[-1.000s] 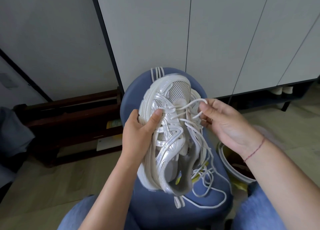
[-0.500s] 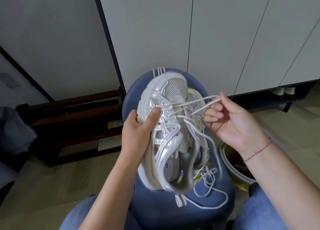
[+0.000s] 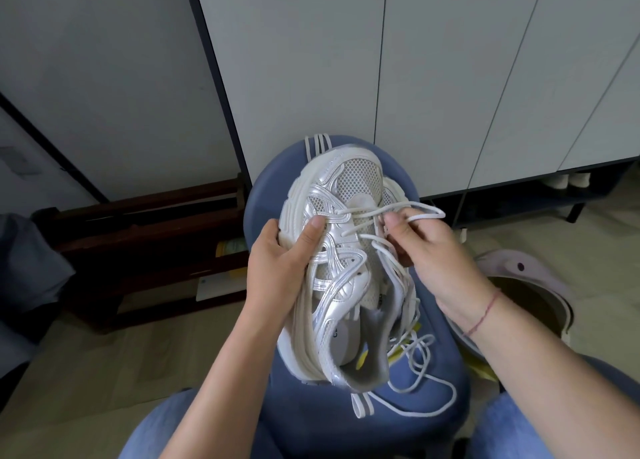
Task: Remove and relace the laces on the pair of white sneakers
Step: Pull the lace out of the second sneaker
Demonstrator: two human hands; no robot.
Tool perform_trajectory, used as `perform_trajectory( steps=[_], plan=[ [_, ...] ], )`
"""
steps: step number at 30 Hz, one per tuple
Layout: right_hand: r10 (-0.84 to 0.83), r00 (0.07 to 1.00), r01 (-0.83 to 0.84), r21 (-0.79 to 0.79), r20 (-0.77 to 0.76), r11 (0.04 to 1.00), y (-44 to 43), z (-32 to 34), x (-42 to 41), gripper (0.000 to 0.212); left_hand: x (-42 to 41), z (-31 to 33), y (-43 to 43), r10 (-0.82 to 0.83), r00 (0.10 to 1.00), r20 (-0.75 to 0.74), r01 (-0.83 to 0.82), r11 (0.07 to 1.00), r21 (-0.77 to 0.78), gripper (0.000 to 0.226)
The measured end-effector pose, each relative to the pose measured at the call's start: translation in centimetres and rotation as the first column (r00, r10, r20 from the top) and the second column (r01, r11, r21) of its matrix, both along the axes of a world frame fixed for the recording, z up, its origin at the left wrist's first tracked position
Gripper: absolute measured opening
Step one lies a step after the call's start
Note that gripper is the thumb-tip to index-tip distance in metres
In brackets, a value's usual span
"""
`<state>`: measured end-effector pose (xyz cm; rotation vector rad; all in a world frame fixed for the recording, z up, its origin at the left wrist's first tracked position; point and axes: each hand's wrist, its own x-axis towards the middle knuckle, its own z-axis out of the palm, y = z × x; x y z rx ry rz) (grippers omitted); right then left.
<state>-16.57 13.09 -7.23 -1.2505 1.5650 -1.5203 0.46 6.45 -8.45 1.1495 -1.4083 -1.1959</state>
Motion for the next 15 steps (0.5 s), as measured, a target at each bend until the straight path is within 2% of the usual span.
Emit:
perform_trajectory(
  steps=[1, 2, 4, 6, 7, 8, 10, 12, 14, 15],
  plan=[
    [0.001, 0.986, 0.0, -0.008, 0.168, 1.0, -0.1, 0.1, -0.2, 0.03, 0.1, 0.1, 0.0, -0.001, 1.0, 0.002, 0.001, 1.0, 0.001, 0.072],
    [0.023, 0.933, -0.018, -0.017, 0.359, 1.0, -0.3, 0.3, -0.5, 0.029, 0.2, 0.1, -0.1, 0.0, 1.0, 0.002, 0.0, 1.0, 0.002, 0.071],
    [0.098, 0.7, -0.067, -0.071, 0.707, 0.995, -0.3, 1.0, -1.6, 0.027, 0.3, 0.2, -0.2, 0.009, 1.0, 0.001, -0.009, 1.0, -0.008, 0.075],
    [0.132, 0.451, -0.048, -0.123, 0.883, 0.991, -0.3, 1.4, -2.7, 0.031, 0.4, 0.2, -0.2, 0.019, 1.0, 0.0, -0.019, 1.0, -0.018, 0.079],
    [0.126, 0.382, -0.027, -0.126, 0.915, 0.992, -0.3, 1.3, -3.1, 0.034, 0.4, 0.2, -0.2, 0.021, 1.0, -0.001, -0.021, 1.0, -0.018, 0.079],
    [0.113, 0.368, -0.02, -0.113, 0.923, 0.993, -0.4, 1.3, -3.3, 0.037, 0.3, 0.1, -0.2, 0.023, 1.0, -0.002, -0.023, 1.0, -0.014, 0.078],
    [0.087, 0.465, -0.069, -0.062, 0.881, 0.996, -0.4, 1.1, -3.1, 0.037, 0.2, 0.0, -0.2, 0.021, 1.0, -0.002, -0.021, 1.0, 0.001, 0.072],
    [0.061, 0.685, -0.133, 0.042, 0.726, 0.99, -0.3, 0.8, -2.2, 0.04, 0.0, -0.1, -0.2, 0.018, 1.0, 0.0, -0.018, 1.0, 0.005, 0.069],
    [0.063, 0.933, -0.12, 0.142, 0.354, 0.983, -0.2, 0.1, -1.2, 0.048, -0.1, -0.2, -0.2, 0.017, 1.0, -0.002, -0.017, 1.0, 0.0, 0.069],
    [0.06, 0.982, -0.088, 0.147, 0.181, 0.985, -0.2, -0.2, -0.8, 0.05, -0.1, -0.2, -0.2, 0.015, 1.0, -0.004, -0.015, 1.0, -0.001, 0.07]
  ],
)
